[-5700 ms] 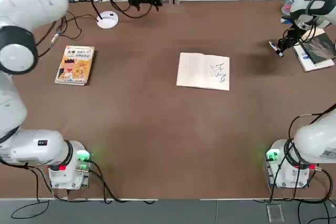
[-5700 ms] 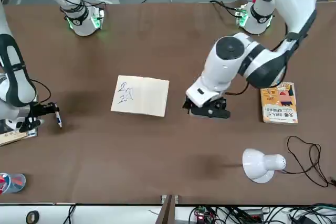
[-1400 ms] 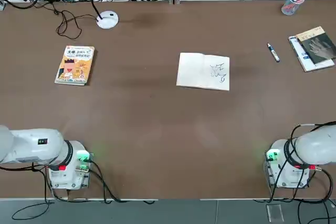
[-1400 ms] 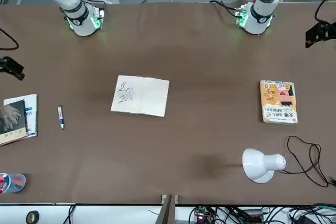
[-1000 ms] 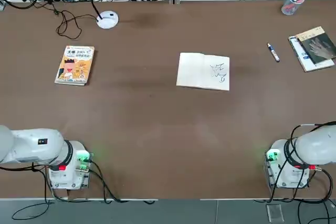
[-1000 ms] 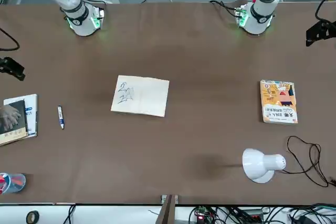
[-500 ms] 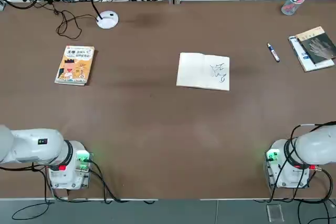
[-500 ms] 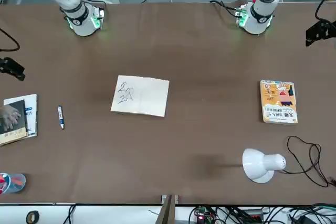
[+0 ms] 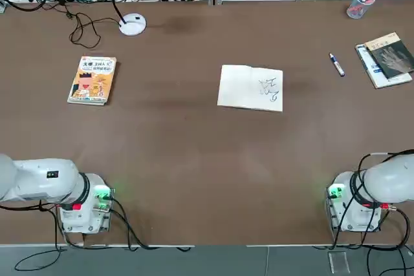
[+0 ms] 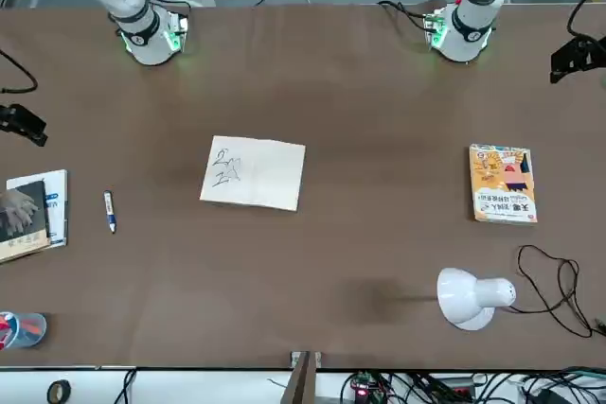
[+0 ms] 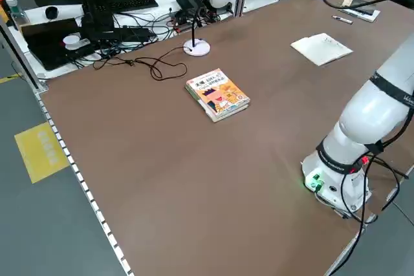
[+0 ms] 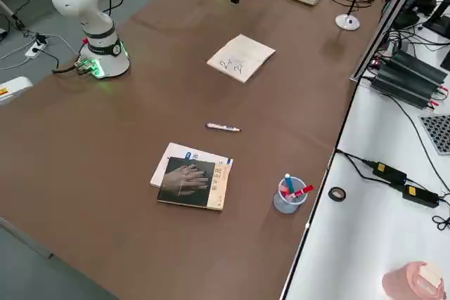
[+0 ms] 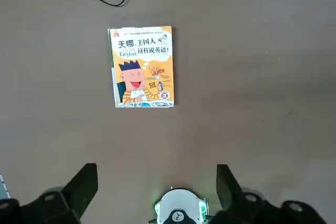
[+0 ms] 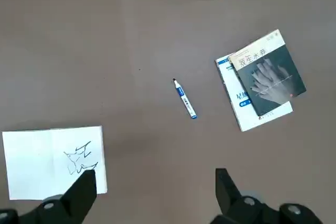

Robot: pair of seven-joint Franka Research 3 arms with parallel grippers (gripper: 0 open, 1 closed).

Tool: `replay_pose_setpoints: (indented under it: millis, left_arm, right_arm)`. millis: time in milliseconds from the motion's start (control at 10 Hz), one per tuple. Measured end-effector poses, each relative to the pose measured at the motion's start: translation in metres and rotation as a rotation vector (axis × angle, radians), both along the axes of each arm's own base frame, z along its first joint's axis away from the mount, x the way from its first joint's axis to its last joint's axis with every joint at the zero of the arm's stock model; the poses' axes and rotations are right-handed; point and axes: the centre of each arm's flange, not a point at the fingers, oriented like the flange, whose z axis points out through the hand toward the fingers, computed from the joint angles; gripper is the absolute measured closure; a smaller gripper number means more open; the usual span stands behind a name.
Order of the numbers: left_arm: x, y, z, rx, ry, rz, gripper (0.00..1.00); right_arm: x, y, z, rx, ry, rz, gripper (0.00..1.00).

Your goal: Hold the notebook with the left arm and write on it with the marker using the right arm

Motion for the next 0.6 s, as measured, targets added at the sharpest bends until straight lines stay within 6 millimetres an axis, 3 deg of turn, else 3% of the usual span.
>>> replay_pose_setpoints:
  millis: [600]
  left_arm:
    - [-0.0001,-0.0011,0.0000,0.000,0.000,-0.002,0.00]
  right_arm:
    - [0.0011,0.0020,0.0001,0.001,-0.007,0.004,0.00]
